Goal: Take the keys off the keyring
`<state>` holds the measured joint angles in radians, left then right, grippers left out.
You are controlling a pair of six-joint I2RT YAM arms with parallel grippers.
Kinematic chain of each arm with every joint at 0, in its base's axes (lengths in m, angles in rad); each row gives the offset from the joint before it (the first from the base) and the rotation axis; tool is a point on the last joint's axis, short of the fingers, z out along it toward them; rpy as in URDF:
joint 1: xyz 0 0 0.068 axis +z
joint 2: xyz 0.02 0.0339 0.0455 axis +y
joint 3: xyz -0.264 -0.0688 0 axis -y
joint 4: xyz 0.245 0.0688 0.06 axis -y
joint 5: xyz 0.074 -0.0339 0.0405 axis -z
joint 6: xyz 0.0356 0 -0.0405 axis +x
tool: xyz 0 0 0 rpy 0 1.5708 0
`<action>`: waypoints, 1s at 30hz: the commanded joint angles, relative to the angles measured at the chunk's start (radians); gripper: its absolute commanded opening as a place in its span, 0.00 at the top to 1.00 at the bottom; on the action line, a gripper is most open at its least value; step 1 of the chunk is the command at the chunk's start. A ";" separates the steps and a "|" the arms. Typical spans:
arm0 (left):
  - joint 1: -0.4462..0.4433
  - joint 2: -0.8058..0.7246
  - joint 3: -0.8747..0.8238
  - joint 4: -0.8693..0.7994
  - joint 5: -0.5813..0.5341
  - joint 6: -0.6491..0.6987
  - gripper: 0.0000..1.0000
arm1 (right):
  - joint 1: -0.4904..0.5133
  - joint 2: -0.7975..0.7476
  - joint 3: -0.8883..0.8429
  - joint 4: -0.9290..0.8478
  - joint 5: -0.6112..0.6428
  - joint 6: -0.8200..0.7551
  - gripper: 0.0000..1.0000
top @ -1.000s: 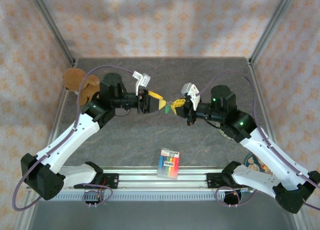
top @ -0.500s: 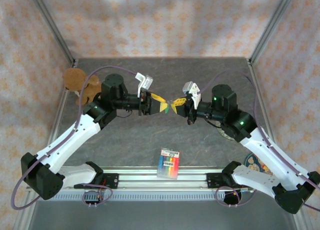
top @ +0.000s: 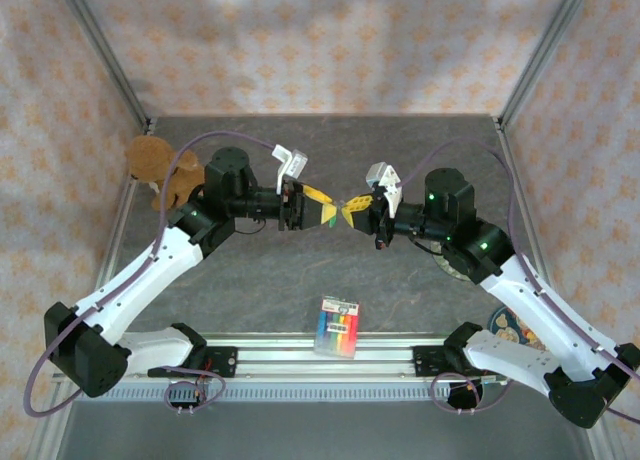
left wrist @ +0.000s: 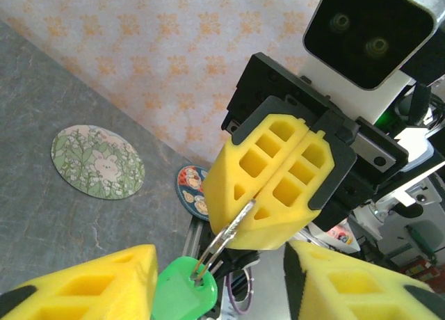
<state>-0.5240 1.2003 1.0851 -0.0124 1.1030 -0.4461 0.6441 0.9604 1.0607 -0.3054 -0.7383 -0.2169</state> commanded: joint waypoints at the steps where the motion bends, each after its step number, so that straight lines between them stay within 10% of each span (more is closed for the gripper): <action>1: -0.011 0.005 0.004 0.052 0.009 0.003 0.57 | -0.004 -0.009 0.038 0.036 -0.017 0.010 1.00; 14: -0.011 0.003 0.013 0.055 0.024 -0.001 0.99 | -0.008 -0.012 0.033 0.039 0.008 0.003 1.00; 30: 0.009 -0.008 0.000 0.167 0.003 -0.094 1.00 | -0.006 -0.103 -0.074 0.070 0.022 -0.083 1.00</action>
<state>-0.5228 1.2022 1.0843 0.1017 1.1072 -0.5240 0.6380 0.8745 0.9958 -0.2825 -0.7109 -0.2779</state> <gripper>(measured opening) 0.050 0.039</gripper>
